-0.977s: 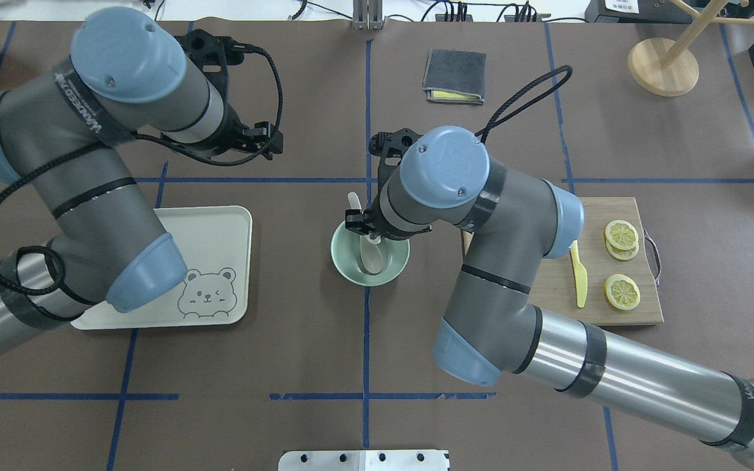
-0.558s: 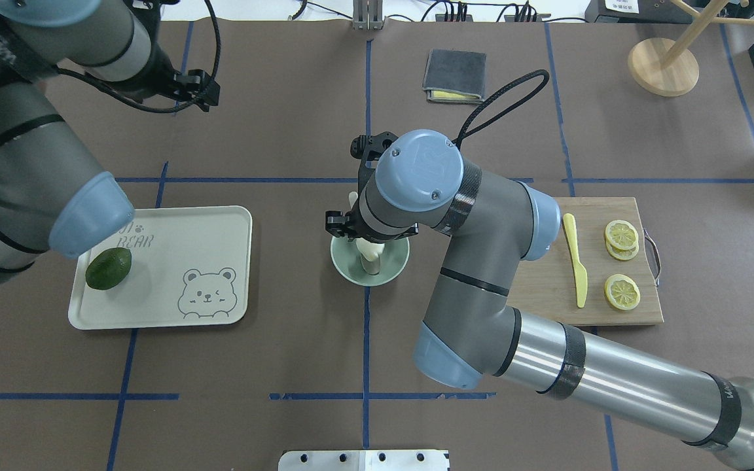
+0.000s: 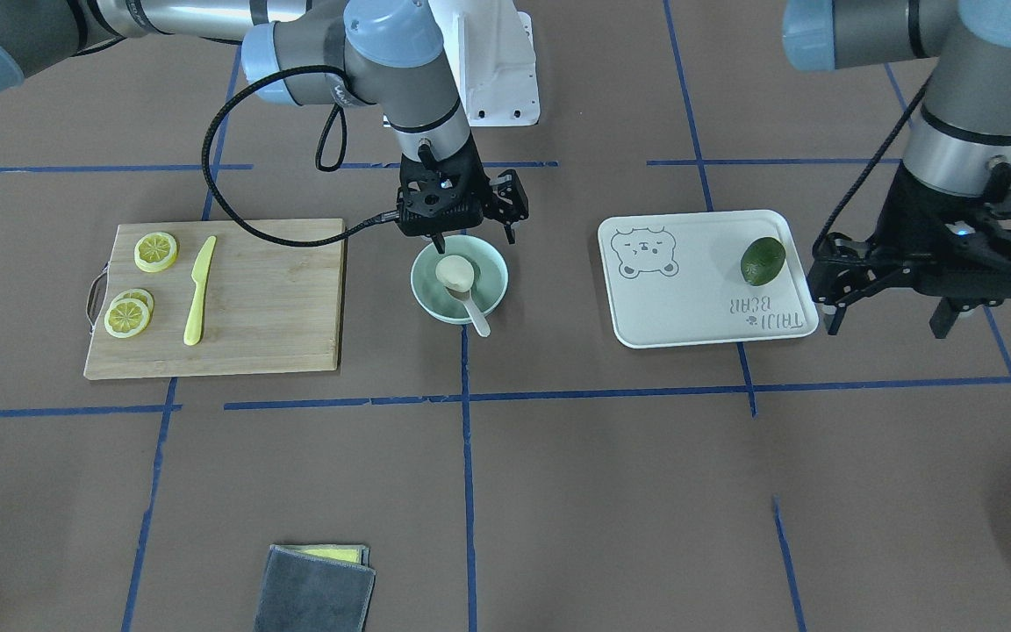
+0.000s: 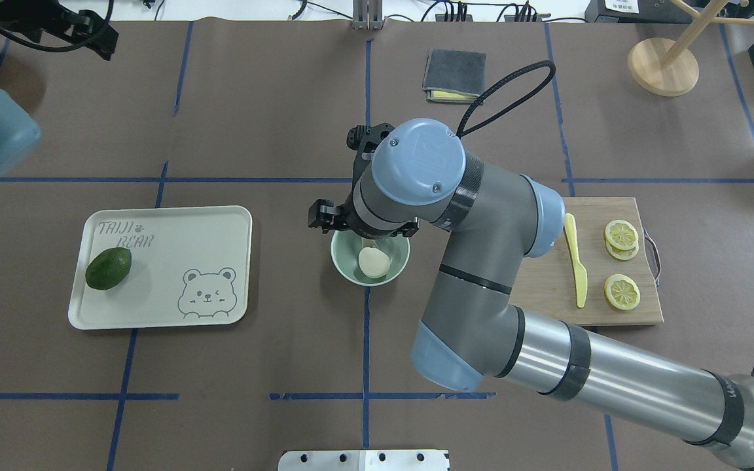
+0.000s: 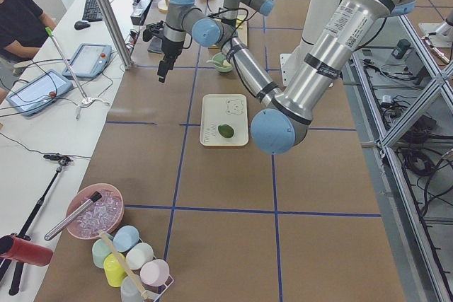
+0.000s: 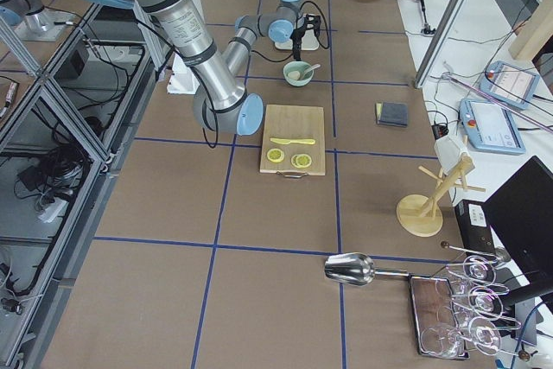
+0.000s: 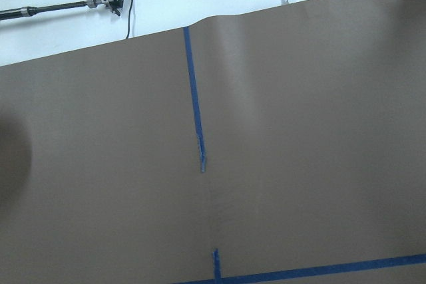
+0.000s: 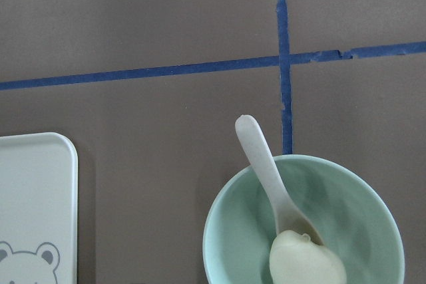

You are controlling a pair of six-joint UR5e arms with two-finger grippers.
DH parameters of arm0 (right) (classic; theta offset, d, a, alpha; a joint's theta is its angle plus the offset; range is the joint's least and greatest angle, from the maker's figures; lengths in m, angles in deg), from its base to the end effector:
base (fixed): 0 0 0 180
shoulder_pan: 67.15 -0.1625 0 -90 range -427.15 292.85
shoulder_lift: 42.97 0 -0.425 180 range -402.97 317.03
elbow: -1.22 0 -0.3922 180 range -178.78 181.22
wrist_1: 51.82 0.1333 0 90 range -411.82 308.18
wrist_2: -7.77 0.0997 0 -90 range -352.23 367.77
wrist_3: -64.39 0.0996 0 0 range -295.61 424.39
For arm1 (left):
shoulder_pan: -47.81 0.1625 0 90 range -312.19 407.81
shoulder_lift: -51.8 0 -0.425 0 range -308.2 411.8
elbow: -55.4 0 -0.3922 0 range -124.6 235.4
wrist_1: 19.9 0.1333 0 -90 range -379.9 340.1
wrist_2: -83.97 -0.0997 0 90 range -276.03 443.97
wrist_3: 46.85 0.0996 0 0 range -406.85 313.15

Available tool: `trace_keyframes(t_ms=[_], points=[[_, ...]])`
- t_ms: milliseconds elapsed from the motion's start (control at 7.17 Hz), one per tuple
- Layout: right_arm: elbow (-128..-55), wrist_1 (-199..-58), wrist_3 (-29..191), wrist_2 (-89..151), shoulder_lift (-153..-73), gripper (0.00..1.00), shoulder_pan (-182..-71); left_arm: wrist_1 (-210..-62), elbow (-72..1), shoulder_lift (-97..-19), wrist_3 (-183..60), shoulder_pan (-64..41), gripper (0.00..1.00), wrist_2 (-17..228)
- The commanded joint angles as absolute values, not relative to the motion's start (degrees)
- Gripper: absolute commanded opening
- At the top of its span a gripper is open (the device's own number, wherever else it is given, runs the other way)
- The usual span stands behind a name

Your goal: Put spoon and bun in bowl

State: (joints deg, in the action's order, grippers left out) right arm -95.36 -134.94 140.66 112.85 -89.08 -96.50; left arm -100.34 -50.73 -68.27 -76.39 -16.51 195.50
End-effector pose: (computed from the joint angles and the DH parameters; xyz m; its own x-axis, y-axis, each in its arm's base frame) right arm -0.5392 -0.4264 0.1342 0.5238 0.0316 0.8512 -0.1626 0.9846 0.0635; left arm 0.1814 -0.6004 0.2621 0.8182 0.1659 -0.5504 0.0640 0.9252 0.3740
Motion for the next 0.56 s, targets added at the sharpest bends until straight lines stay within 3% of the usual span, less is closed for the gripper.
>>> trace_keyframes(t_ms=[0,419], points=[[-101.6,-141.3,138.8,113.7,-92.8,1.0,-101.8,-100.4,-49.9,-64.0,-68.2,-21.7,1.0,200.4],[-103.4,-154.7,114.9,120.1,-97.2,1.0,-115.6,-100.4,-48.3,-56.4,-56.8,-29.9,1.0,210.1]])
